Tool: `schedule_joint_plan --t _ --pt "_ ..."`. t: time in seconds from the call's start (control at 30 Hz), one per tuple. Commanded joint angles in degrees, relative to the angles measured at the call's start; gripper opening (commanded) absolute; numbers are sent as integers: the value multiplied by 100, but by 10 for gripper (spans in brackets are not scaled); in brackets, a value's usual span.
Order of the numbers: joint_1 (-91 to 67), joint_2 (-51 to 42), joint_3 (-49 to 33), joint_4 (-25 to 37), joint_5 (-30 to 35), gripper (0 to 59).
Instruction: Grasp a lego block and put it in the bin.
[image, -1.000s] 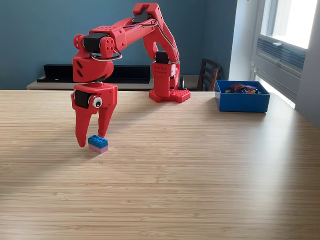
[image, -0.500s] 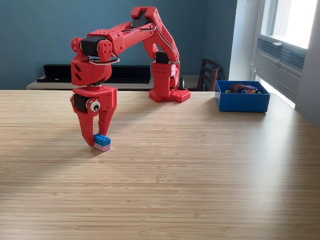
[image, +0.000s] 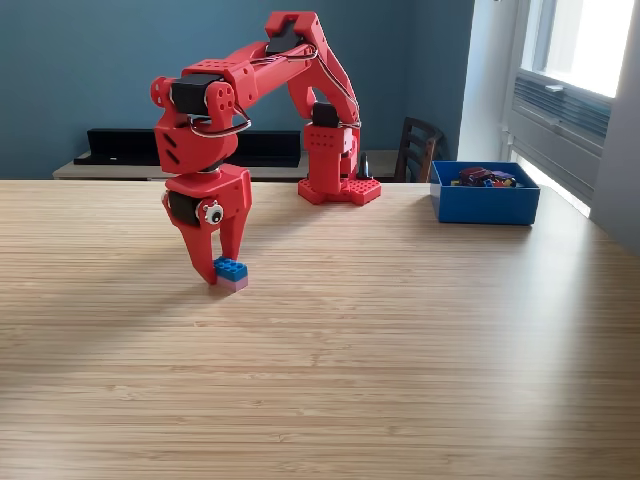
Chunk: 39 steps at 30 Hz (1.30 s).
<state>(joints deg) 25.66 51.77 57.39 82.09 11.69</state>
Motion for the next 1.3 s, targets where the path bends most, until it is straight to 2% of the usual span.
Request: schedule_joint_plan --t 0.03,0.37,0.5,0.67,0.8,1.0,1.3 --pt "-545 1090 773 149 -132 1" --pt "-3059 4078 3015 -53 -246 1" --pt "-4386 5089 3357 18 -272 1" --pt "-5845 5933 3366 264 -396 1" --pt "-6943 6117 3445 404 -562 1" --pt "-8253 6117 3990 396 -835 1" --pt "-9308 6108 4491 325 -1116 1"
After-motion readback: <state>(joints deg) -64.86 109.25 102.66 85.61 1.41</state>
